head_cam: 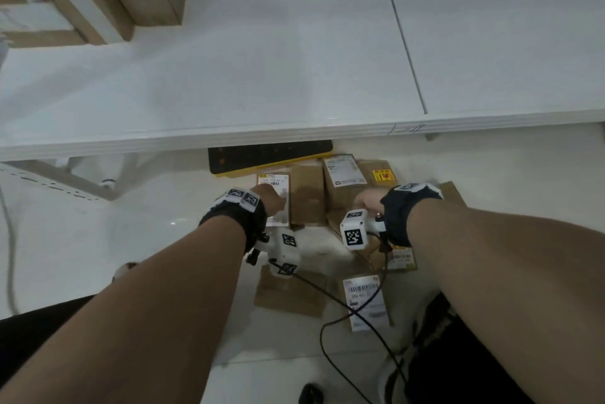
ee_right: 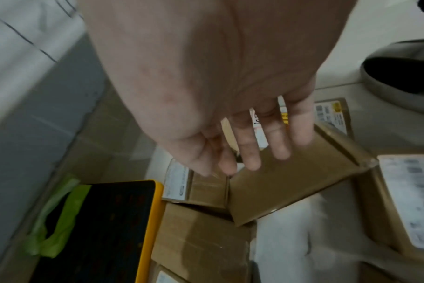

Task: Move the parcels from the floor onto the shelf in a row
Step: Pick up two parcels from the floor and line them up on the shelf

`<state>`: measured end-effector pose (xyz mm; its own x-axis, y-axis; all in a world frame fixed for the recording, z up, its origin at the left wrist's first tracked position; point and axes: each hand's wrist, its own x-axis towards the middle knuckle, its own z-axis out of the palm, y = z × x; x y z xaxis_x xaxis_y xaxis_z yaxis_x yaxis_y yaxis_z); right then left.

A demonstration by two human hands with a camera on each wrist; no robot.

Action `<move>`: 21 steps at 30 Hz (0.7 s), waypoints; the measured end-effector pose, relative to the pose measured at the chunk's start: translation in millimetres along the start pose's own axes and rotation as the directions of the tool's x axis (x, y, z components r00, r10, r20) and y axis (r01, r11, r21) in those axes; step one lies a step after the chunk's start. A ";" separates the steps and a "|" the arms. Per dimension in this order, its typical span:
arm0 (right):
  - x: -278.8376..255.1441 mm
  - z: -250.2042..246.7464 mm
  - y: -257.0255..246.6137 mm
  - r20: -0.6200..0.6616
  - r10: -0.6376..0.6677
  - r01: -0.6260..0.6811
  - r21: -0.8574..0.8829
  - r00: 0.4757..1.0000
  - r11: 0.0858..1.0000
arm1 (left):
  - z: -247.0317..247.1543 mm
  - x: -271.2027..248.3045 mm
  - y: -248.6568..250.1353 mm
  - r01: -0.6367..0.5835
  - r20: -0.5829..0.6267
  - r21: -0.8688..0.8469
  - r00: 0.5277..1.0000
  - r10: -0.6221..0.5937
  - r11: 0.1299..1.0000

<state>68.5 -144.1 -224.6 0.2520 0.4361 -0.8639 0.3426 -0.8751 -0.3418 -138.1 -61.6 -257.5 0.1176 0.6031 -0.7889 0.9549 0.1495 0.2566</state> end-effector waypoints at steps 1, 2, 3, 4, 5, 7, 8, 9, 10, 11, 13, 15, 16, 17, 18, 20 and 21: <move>13.7 0.9 2.2 -0.037 0.021 -0.020 0.025 0.999 0.999 | 3.4 7.2 -3.4 0.016 -0.007 -0.010 1.000 -0.016 1.000; 23.3 2.0 5.8 -0.051 0.074 -0.071 0.064 0.996 0.995 | 6.2 14.1 -7.2 0.043 -0.017 -0.029 0.999 -0.044 0.999; 36.5 5.2 9.5 -0.052 0.136 -0.132 0.076 0.989 0.988 | 9.6 21.9 -10.7 0.086 -0.019 -0.062 0.996 -0.087 0.994; 37.7 5.7 10.4 -0.075 0.160 -0.152 0.104 0.984 0.983 | 12.7 29.3 -13.6 0.136 -0.018 -0.101 0.990 -0.139 0.986; 48.4 2.2 14.9 -0.101 0.157 -0.147 0.099 0.983 0.984 | 16.6 36.1 -15.7 0.179 -0.007 -0.139 0.983 -0.182 0.974; 55.9 -0.4 10.6 -0.125 0.147 -0.140 0.062 0.981 0.988 | 23.7 46.9 -16.3 0.190 0.003 -0.193 0.981 -0.193 0.963; 57.0 -1.5 5.4 -0.097 0.146 -0.128 0.168 0.985 0.977 | 26.5 51.8 -16.4 0.183 -0.002 -0.189 0.982 -0.187 0.965; 57.8 -3.3 1.5 -0.090 0.156 -0.134 0.216 0.984 0.967 | 27.5 50.6 -15.5 0.174 -0.010 -0.177 0.984 -0.179 0.969; 73.6 -5.2 1.4 -0.111 0.193 -0.155 0.285 0.975 0.946 | 29.3 51.4 -16.5 0.165 -0.010 -0.149 0.986 -0.169 0.975; 89.9 -6.4 1.9 -0.128 0.169 -0.123 0.307 0.977 0.944 | 31.3 51.7 -17.3 0.158 -0.013 -0.098 0.987 -0.159 0.983; 67.3 -6.8 -11.0 -0.079 0.140 -0.116 0.256 0.987 0.960 | 36.9 50.3 -18.7 0.151 -0.037 -0.001 0.988 -0.151 0.989; 70.0 -8.0 -12.6 -0.101 0.075 -0.051 0.227 0.992 0.973 | 44.3 52.6 -20.3 0.154 -0.029 0.028 0.988 -0.153 0.988; 64.7 -6.4 -15.4 -0.089 0.050 -0.031 0.205 0.995 0.978 | 48.1 55.3 -21.0 0.163 -0.027 0.031 0.986 -0.163 0.986; 64.3 -5.9 -16.1 -0.076 0.040 -0.023 0.212 0.996 0.977 | 50.6 57.0 -21.7 0.172 -0.024 0.038 0.985 -0.171 0.984; 66.7 -5.9 -16.2 -0.049 0.055 -0.042 0.235 0.997 0.971 | 52.5 57.7 -21.3 0.185 -0.026 0.041 0.983 -0.184 0.982; 74.8 -3.5 -18.0 -0.032 0.092 -0.079 0.285 0.995 0.955 | 58.0 60.3 -20.9 0.199 -0.051 0.034 0.979 -0.197 0.979; 74.9 -3.2 -18.9 -0.017 0.109 -0.099 0.296 0.994 0.950 | 60.5 61.7 -20.5 0.204 -0.069 0.015 0.977 -0.202 0.979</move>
<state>83.8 -94.3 -281.7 0.3029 0.3419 -0.8896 0.0328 -0.9366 -0.3488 -133.9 -74.9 -345.3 -0.0970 0.6126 -0.7844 0.9629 0.2571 0.0818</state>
